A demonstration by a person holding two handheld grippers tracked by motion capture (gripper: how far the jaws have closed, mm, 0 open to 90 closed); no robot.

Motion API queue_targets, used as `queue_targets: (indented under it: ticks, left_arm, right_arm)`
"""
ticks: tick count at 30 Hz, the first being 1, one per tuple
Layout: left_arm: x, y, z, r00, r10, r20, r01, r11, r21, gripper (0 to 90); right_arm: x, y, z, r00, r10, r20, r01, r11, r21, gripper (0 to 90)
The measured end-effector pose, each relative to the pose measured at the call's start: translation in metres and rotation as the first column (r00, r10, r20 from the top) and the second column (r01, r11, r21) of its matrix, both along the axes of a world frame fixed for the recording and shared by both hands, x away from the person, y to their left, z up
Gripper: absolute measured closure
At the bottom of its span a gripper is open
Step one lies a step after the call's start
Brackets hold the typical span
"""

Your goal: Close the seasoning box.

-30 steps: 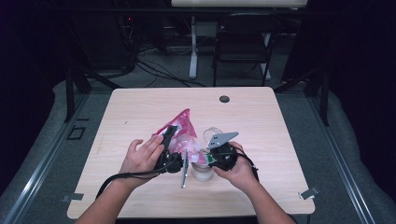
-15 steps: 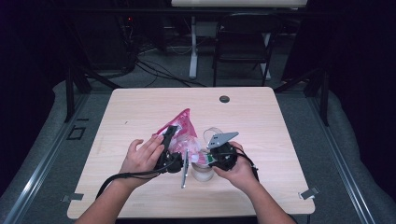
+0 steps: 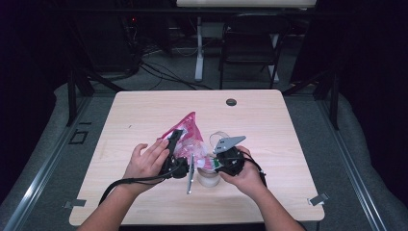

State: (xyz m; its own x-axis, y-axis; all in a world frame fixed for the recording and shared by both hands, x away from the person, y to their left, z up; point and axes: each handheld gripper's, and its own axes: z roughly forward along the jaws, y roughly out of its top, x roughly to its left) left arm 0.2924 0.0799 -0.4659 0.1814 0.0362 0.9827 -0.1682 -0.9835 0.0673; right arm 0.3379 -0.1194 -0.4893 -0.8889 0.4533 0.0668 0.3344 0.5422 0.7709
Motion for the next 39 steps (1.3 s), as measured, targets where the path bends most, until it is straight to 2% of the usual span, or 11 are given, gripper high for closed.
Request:
queue_targets:
  ticks: [37, 39]
  left_arm:
    - [0.0005, -0.0010, 0.0001, 1.0000, -0.010, 0.000, 0.010, 0.9999, 0.004, 62.1]
    - [-0.0008, -0.0018, 0.0012, 0.9999, 0.008, -0.006, -0.008, 0.9998, 0.017, 62.1]
  right_arm:
    - [0.0012, 0.0002, -0.0012, 1.0000, -0.004, 0.004, 0.004, 1.000, -0.002, 90.0]
    - [0.0014, 0.0001, -0.0012, 1.0000, -0.002, 0.003, 0.002, 1.000, -0.003, 90.0]
